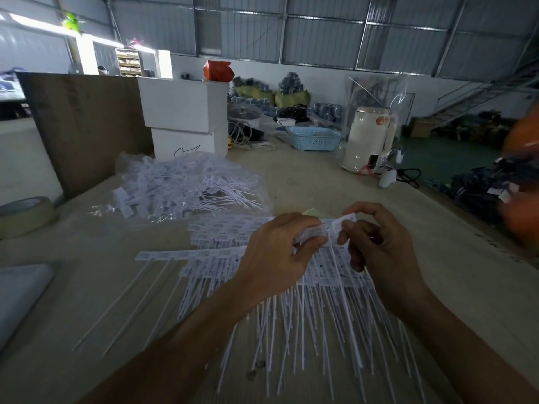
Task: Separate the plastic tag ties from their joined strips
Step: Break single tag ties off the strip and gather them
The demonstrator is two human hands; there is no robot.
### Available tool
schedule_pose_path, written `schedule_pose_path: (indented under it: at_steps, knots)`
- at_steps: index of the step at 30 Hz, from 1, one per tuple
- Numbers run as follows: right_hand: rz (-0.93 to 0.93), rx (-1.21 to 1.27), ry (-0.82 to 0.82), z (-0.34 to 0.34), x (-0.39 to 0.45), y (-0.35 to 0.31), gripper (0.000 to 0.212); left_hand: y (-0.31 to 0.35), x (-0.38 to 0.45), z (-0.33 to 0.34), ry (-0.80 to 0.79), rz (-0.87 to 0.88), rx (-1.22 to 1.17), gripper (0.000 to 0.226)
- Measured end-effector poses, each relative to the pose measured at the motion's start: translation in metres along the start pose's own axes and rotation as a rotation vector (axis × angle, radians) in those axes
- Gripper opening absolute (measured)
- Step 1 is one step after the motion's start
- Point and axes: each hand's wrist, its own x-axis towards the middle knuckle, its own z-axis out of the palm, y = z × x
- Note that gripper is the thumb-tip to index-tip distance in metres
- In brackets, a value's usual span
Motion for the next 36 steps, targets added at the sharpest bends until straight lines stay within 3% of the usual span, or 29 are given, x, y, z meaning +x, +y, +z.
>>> schedule_pose_path:
  at_steps: [2,6,10,16,21,24,29,33,36]
  knots:
    - [0.044,0.022,0.022,-0.004,0.003,0.003,0.009,0.000,-0.001,-0.001,-0.011,0.011,-0.001,0.027]
    - [0.248,0.312,0.272,-0.049,0.023,0.011,0.017,0.002,-0.011,0.000,-0.102,0.184,0.110,0.022]
    - [0.350,0.560,0.368,-0.073,0.031,0.021,0.027,0.004,-0.011,0.006,-0.107,0.157,0.140,0.027]
    - [0.355,0.330,0.046,-0.046,0.023,0.013,0.026,-0.004,-0.009,0.006,-0.159,-0.012,0.010,0.040]
    - [0.320,0.241,-0.246,-0.031,0.012,0.006,0.031,-0.005,-0.008,0.009,-0.178,-0.039,-0.035,0.044]
    - [0.364,0.241,-0.297,-0.029,0.011,0.003,0.026,-0.005,-0.006,0.007,-0.145,-0.047,-0.041,0.044]
    - [0.500,0.207,-0.398,-0.025,0.007,0.000,0.038,-0.003,-0.007,0.003,-0.085,-0.088,-0.089,0.053]
    - [0.477,0.126,-0.463,-0.013,0.000,0.000,0.044,0.000,-0.009,0.006,-0.157,-0.116,-0.039,0.057]
    - [0.452,0.095,-0.420,-0.007,-0.001,0.001,0.039,0.003,-0.011,0.005,-0.176,-0.082,-0.016,0.052]
